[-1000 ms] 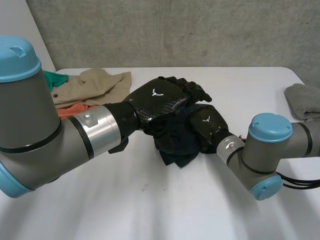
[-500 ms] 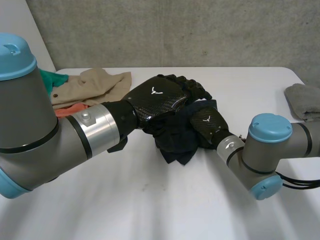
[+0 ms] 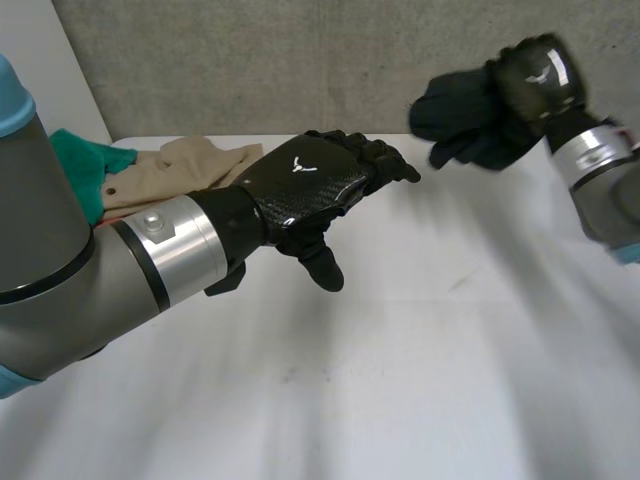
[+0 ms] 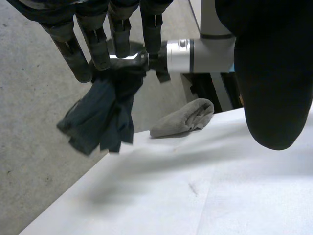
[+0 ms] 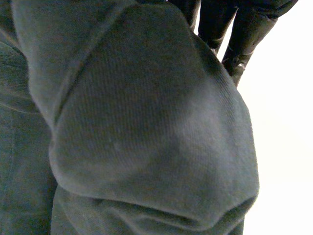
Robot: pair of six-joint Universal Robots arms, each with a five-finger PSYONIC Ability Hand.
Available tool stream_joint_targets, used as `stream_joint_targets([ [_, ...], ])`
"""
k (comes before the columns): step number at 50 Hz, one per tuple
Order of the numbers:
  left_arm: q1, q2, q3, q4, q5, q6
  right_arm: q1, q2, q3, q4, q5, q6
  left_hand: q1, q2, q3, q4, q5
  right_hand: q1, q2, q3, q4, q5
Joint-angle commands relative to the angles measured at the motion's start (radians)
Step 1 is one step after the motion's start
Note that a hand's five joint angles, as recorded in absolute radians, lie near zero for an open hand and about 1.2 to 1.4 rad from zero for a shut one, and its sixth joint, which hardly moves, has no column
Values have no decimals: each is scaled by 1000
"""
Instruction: Fold the laundry.
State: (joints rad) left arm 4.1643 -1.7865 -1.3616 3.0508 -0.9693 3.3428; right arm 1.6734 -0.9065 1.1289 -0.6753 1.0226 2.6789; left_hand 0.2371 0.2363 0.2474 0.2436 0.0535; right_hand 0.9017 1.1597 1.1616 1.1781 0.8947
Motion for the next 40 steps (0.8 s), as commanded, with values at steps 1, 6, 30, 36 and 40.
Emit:
stream_joint_targets([
  [1, 8, 18, -16, 0, 0, 1, -201, 78, -173, -58, -170, 166, 29, 30, 19, 23, 38, 495, 237, 235, 218, 327],
  [6, 7, 18, -17, 0, 0, 1, -320, 136, -185, -213, -236, 292, 29, 30, 19, 23, 38, 495, 237, 235, 218, 327],
  [30, -3, 24, -53, 3, -92, 6, -621, 570, -271, -520, -464, 575, 26, 27, 16, 20, 35, 495, 237, 235, 218, 327],
  [36, -6, 24, -50, 12, -92, 6, -638, 571, -248, -518, -484, 590, 26, 27, 16, 20, 35, -50, -308, -310, -326, -217],
  [40, -15, 24, -36, 26, -94, 3, -638, 493, -167, -500, -466, 592, 26, 27, 16, 20, 35, -727, -985, -987, -1004, -895],
])
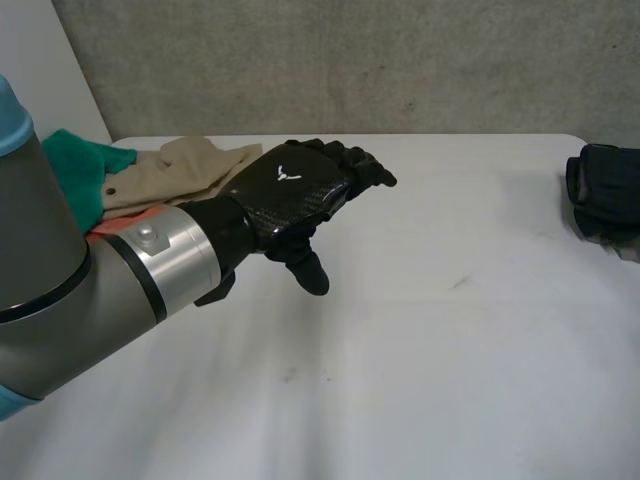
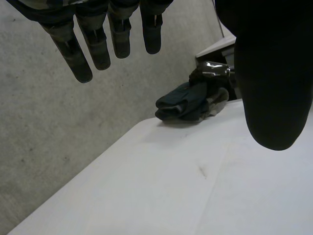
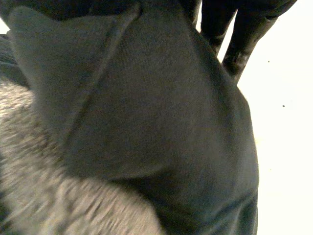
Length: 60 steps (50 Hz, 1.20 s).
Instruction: Fold the laundry.
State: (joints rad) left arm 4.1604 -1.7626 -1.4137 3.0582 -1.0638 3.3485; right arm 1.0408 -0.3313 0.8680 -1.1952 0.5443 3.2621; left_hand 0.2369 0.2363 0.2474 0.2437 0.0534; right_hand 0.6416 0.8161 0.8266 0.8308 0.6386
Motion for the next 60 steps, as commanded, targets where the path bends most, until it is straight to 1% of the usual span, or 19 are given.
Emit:
stream_joint_targets([
  [1, -13, 0, 19, 19, 1, -3, -4, -113, 115, 26, 20, 7, 27, 27, 16, 20, 36, -467, -642, -652, -656, -639],
  [5, -22, 0, 36, 19, 1, -3, -15, -230, 241, 66, 60, -5, 27, 27, 16, 20, 36, -467, -642, -652, -656, -639],
  [13, -31, 6, 39, 19, 4, -6, -116, -459, 446, 299, 59, -107, 21, 21, 10, 14, 30, -467, -642, -652, -656, -639],
  [19, -31, 5, 35, 20, 7, -6, -217, -522, 493, 525, 77, -384, 18, 18, 7, 11, 27, -467, -642, -652, -656, -639],
  [20, -31, 5, 35, 20, 7, -6, -249, -523, 481, 583, 106, -494, 18, 18, 7, 11, 27, -467, -642, -652, -656, -639],
  [23, -29, 5, 35, 20, 8, -6, -281, -525, 433, 650, 207, -652, 3, 4, -7, -4, 12, -467, -642, -652, -656, -639],
  [24, -29, 5, 35, 20, 8, -6, -288, -529, 383, 690, 326, -756, 3, 4, -8, -4, 12, -467, -642, -652, -656, -639],
  [27, -23, 6, 41, 28, 5, -8, -283, -535, 309, 717, 484, -875, 3, 4, -8, -4, 12, -467, -642, -652, -656, -639],
  [28, -20, 8, 42, 36, 4, -8, -266, -543, 272, 718, 569, -906, 3, 4, -8, -4, 12, -467, -642, -652, -656, -639],
  [30, -14, 15, 45, 46, 2, -8, -225, -558, 240, 715, 618, -880, 3, 4, -8, -4, 12, -467, -642, -652, -656, -639],
  [35, 36, 35, 67, 100, -33, -8, -12, -745, 253, 700, 641, -636, 3, 4, -8, -4, 12, -467, -642, -652, -656, -639],
  [39, 131, 31, 107, 145, -154, -15, 183, -902, 353, 701, 637, -454, -26, -26, -37, -33, -17, -467, -642, -652, -656, -639],
  [40, 173, 26, 122, 160, -198, -17, 277, -935, 409, 698, 638, -406, -26, -26, -37, -33, -17, -467, -642, -652, -656, -639],
  [42, 217, 9, 136, 174, -228, -20, 390, -956, 463, 694, 643, -386, -23, -23, -34, -30, -14, -467, -642, -652, -656, -639],
  [43, 237, -6, 144, 180, -237, -18, 507, -963, 509, 695, 642, -386, -23, -23, -34, -30, -14, -467, -642, -652, -656, -639],
  [47, 349, -116, 194, 205, -234, -11, 738, -956, 618, 700, 648, -435, -29, -29, -40, -36, -20, -467, -642, -652, -656, -639],
  [52, 515, -302, 271, 226, -222, 2, 846, -931, 752, 701, 660, -536, -23, -23, -34, -30, -14, -467, -642, -652, -656, -639],
  [55, 569, -385, 300, 252, -186, 44, 889, -910, 816, 704, 696, -597, -18, -17, -28, -24, -9, -467, -642, -652, -656, -639],
  [60, 651, -553, 358, 296, -142, 259, 932, -894, 881, 707, 758, -628, -9, -8, -19, -16, 0, -467, -642, -652, -656, -639],
])
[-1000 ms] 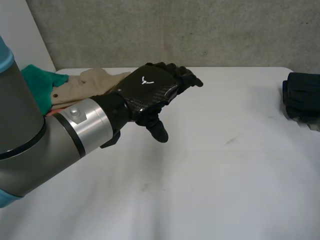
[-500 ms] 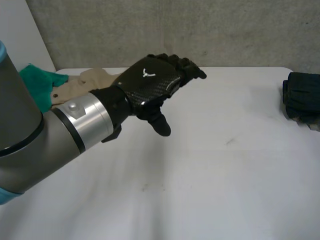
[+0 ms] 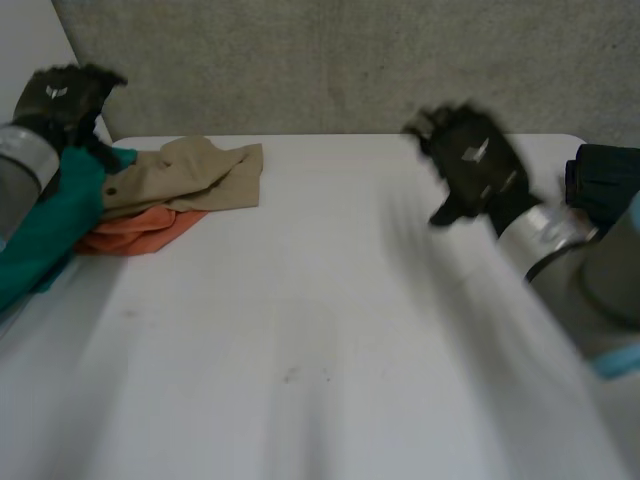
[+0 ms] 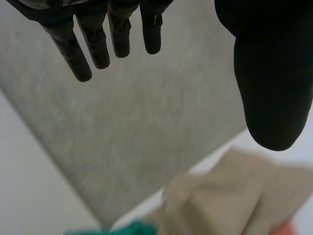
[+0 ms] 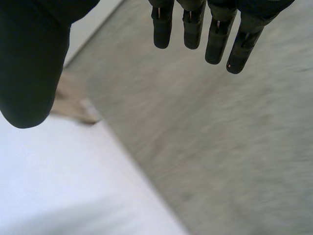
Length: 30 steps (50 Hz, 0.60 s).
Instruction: Fold the laundry.
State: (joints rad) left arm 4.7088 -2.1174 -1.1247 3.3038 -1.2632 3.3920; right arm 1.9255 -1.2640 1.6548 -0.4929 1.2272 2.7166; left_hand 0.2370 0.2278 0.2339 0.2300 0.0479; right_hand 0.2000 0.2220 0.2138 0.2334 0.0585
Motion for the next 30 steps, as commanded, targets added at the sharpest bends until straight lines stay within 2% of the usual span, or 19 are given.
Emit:
stream_joint_targets([
  [1, 111, -220, 78, 56, 53, 254, 47, 40, 106, 7, 80, -83, -6, 3, -3, 1, 9, -25, -47, -39, -59, -58],
  [3, 131, -280, 106, 56, 30, 353, 46, 40, 143, 2, 78, -83, -6, 3, -3, 1, 9, -25, -47, -39, -59, -58],
  [6, 139, -338, 135, 60, 1, 430, 44, 37, 166, -4, 75, -83, 3, 12, 6, 10, 17, -25, -47, -39, -59, -58],
  [9, 143, -410, 183, 62, -41, 481, 43, 35, 177, -3, 72, -84, 181, 190, 184, 188, 196, -25, -47, -39, -59, -58],
  [10, 143, -423, 193, 62, -50, 489, 43, 35, 178, -3, 74, -84, 304, 313, 307, 311, 319, -25, -47, -39, -59, -58],
  [11, 143, -437, 209, 65, -70, 494, 37, 35, 180, -3, 75, -89, 648, 657, 651, 655, 663, -25, -47, -39, -59, -58],
  [13, 142, -437, 220, 72, -96, 495, 30, 35, 180, -3, 78, -89, 1090, 1099, 1093, 1097, 1104, -25, -47, -39, -59, -58],
  [14, 136, -437, 220, 80, -108, 495, 26, 35, 180, -4, 80, -90, 1159, 1168, 1162, 1166, 1173, -25, -47, -39, -59, -58],
  [18, 76, -366, 180, 184, -189, 489, 3, 28, 180, -4, 86, -89, 1159, 1168, 1162, 1166, 1174, -25, -47, -39, -59, -58],
  [19, 35, -302, 136, 241, -217, 483, -3, 25, 180, -4, 86, -89, 1159, 1168, 1162, 1166, 1174, -25, -47, -39, -59, -58],
  [24, -76, -78, -42, 408, -239, 439, -13, 5, 180, -4, 89, -87, 1159, 1168, 1162, 1166, 1174, -25, -47, -39, -59, -58],
  [26, -125, -6, -98, 439, -237, 396, -32, -3, 180, -6, 93, -84, 1159, 1168, 1162, 1166, 1174, -25, -47, -39, -59, -58],
  [27, -186, 61, -148, 442, -233, 335, -40, -6, 180, -6, 97, -83, 1159, 1168, 1162, 1166, 1174, -25, -47, -39, -59, -58],
  [30, -288, 146, -216, 433, -207, 218, -65, -23, 171, -4, 115, -81, 1159, 1168, 1162, 1166, 1174, -25, -47, -39, -59, -58],
])
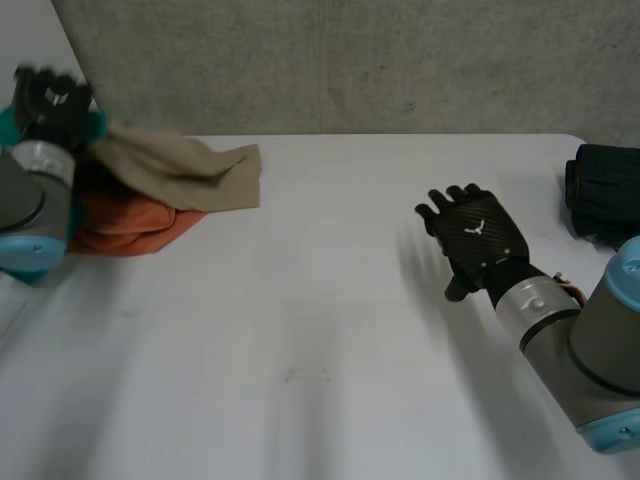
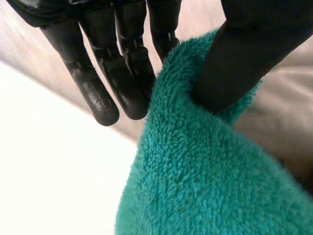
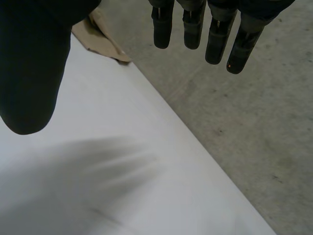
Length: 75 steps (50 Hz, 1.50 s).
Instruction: Fold the laundry.
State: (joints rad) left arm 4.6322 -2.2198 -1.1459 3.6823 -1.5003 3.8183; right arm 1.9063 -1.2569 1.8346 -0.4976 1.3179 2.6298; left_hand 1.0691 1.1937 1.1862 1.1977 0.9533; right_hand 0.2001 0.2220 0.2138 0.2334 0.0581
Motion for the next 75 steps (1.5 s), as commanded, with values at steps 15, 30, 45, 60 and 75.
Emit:
stream_joint_targets([
  [15, -463, 240, -420, 31, 289, -369, -73, -38, -21, 5, 50, 18, 327, 203, 210, 199, 268, -26, -47, -39, -59, -58],
  [30, -441, 287, -482, -62, 207, -261, -69, -38, -28, 14, 44, 21, -864, -989, -982, -993, -923, -26, -47, -39, -59, -58],
  [45, -378, 321, -528, -260, 105, -263, -47, 22, -207, 290, -80, 226, -695, -820, -812, -824, -754, -26, -47, -39, -59, -58],
  [60, -382, 436, -526, -262, -32, -264, 152, 392, -528, 290, -92, 306, 327, 203, 210, 199, 268, 432, 410, 418, 398, 399],
  [75, -383, 620, -532, -257, -37, -269, 5, 114, -453, 272, 124, 251, 327, 203, 210, 199, 268, 1196, 1174, 1182, 1163, 1164],
])
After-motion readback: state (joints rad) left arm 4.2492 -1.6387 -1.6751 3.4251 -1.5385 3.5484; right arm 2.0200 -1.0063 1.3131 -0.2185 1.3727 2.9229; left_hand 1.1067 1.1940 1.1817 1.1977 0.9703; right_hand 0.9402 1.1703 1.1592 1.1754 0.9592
